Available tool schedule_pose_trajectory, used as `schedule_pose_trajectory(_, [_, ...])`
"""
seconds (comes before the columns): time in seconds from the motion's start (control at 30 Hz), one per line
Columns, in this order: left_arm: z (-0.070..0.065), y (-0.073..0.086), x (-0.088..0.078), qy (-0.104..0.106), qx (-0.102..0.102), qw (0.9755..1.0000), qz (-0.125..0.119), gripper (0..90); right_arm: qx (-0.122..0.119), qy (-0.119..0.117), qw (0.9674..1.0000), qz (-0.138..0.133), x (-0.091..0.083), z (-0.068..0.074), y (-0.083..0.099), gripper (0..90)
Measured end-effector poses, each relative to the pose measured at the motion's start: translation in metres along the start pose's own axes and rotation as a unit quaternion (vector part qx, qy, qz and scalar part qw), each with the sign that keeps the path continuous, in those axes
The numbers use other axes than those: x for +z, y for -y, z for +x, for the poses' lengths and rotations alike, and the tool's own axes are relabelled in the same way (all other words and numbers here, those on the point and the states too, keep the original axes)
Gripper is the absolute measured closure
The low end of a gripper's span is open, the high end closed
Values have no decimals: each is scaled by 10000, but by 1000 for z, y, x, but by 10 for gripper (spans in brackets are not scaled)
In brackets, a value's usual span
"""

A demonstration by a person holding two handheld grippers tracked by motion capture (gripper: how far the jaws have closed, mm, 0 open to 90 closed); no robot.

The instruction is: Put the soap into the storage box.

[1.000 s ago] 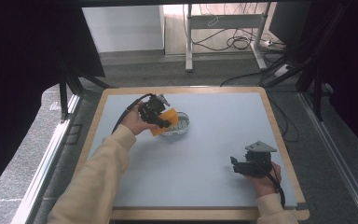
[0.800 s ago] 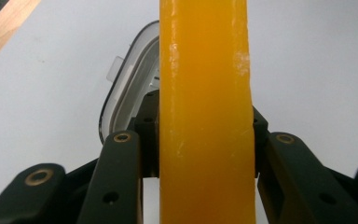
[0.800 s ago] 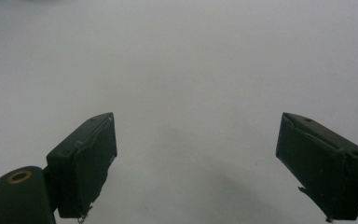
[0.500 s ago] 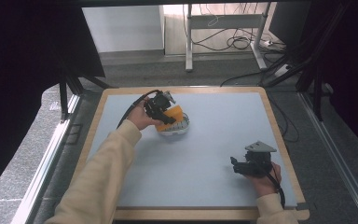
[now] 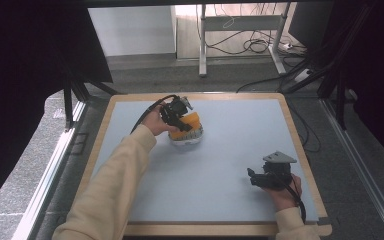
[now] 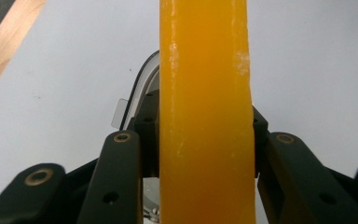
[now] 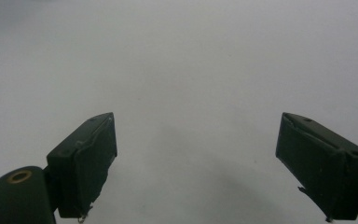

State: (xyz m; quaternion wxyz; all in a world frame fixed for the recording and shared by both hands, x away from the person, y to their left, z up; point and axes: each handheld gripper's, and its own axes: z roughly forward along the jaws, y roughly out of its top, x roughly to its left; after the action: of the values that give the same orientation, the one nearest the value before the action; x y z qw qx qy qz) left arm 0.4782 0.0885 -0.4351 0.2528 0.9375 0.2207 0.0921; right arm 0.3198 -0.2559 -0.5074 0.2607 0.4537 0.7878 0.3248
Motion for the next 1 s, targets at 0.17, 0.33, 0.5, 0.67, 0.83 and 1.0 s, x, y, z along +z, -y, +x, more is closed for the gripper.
schedule_pose_trajectory(0.17, [3, 0, 5, 7, -15, 10000, 18, 618, 9, 1, 10000, 9, 1, 0, 0, 126])
schedule_pose_trajectory(0.33, [3, 0, 7, 58, 32, 10000, 46, 617, 19, -9, 10000, 26, 1, 0, 0, 126])
schedule_pose_trajectory(0.5, [5, 1, 8, 79, 20, 9999, 68, 617, 11, -7, 10000, 28, 1, 0, 0, 126])
schedule_pose_trajectory(0.67, [5, 0, 12, 103, 56, 9999, 108, 617, 13, -2, 10000, 30, 1, 0, 0, 126])
schedule_pose_trajectory(0.83, [5, 1, 16, 146, 82, 9998, 135, 617, 18, 1, 10000, 32, 1, 0, 0, 126])
schedule_pose_trajectory(1.0, [6, 2, 19, 225, 141, 9996, 118, 617, 21, 3, 10000, 40, 2, 0, 1, 126])
